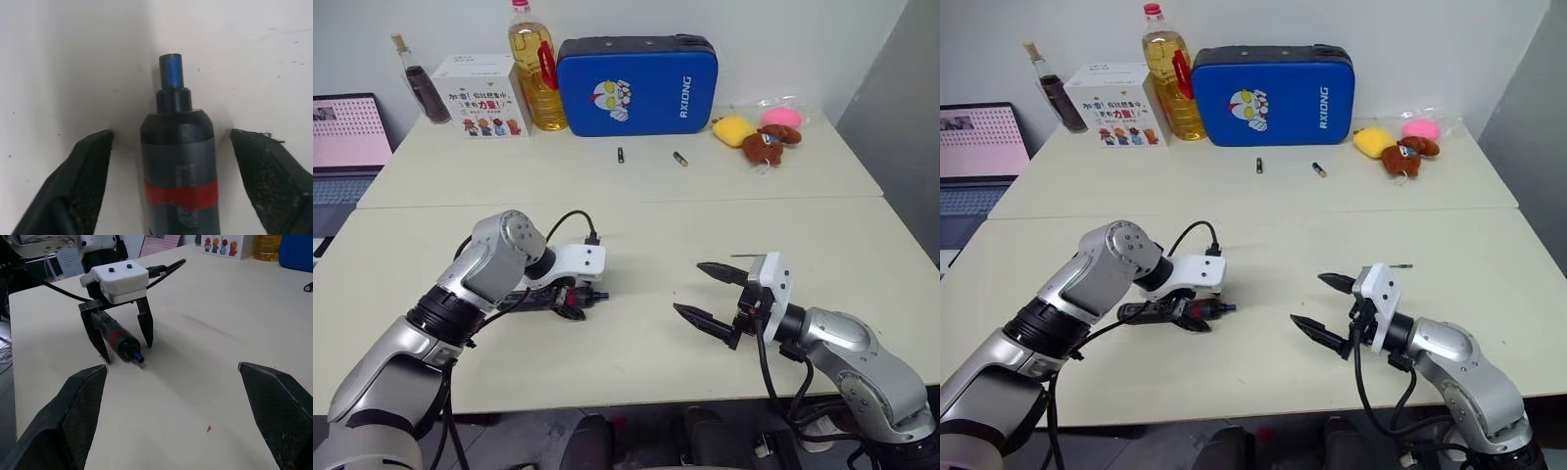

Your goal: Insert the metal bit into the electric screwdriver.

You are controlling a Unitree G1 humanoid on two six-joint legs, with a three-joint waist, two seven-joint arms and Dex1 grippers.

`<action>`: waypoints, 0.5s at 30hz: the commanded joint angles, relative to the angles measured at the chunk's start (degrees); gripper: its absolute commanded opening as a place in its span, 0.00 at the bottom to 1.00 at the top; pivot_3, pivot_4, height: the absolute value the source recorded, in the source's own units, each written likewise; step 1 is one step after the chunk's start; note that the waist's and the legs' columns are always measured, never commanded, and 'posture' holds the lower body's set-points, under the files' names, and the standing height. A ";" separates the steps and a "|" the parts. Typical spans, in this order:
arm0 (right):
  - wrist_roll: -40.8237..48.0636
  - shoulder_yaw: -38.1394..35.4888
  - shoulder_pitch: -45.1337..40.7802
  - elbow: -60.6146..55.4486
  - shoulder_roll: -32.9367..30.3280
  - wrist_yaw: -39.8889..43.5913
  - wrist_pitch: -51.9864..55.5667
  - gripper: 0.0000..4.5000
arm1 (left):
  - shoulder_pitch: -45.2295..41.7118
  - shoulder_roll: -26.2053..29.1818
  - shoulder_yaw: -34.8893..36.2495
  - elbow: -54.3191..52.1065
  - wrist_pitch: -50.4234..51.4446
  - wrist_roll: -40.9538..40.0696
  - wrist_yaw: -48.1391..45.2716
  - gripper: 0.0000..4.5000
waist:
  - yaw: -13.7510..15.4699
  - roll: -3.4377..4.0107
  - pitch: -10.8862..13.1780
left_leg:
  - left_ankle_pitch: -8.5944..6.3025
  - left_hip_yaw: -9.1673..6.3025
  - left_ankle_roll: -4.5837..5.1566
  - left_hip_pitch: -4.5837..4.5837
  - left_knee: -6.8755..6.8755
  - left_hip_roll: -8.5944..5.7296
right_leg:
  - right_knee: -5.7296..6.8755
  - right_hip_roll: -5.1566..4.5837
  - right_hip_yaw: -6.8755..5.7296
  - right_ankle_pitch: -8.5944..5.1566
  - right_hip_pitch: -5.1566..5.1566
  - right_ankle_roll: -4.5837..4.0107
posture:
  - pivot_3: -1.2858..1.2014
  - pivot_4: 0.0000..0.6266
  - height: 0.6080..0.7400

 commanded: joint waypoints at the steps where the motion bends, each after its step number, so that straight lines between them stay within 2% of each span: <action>1: 0.95 -1.60 0.11 -2.19 -0.52 -0.02 0.06 1.00 | 1.05 0.88 -1.48 1.87 -0.92 0.67 -1.29 0.68 | -0.23 0.00 0.00 | 0.00 0.00 0.00 0.00 -0.01 0.00 | 0.00 0.00 0.00 0.00 0.00 0.00 | 0.52 0.24 1.00; 8: 0.72 -1.09 0.12 -2.31 -0.93 0.90 -0.20 1.00 | 1.87 1.22 -0.99 0.68 -0.93 0.50 -1.69 0.38 | -0.48 0.01 -0.01 | 0.00 -0.04 0.00 0.00 -0.01 0.01 | 0.02 0.00 0.00 0.00 0.00 -0.01 | 0.52 0.24 1.00; 15: 0.64 -0.26 -0.06 -2.63 -2.34 2.86 -0.38 1.00 | 3.59 0.89 0.41 -0.46 0.36 0.11 0.24 0.37 | -0.49 0.02 -0.01 | 0.00 -0.04 0.00 0.01 -0.01 0.01 | 0.02 0.01 0.01 0.00 0.00 -0.02 | 0.52 0.24 1.00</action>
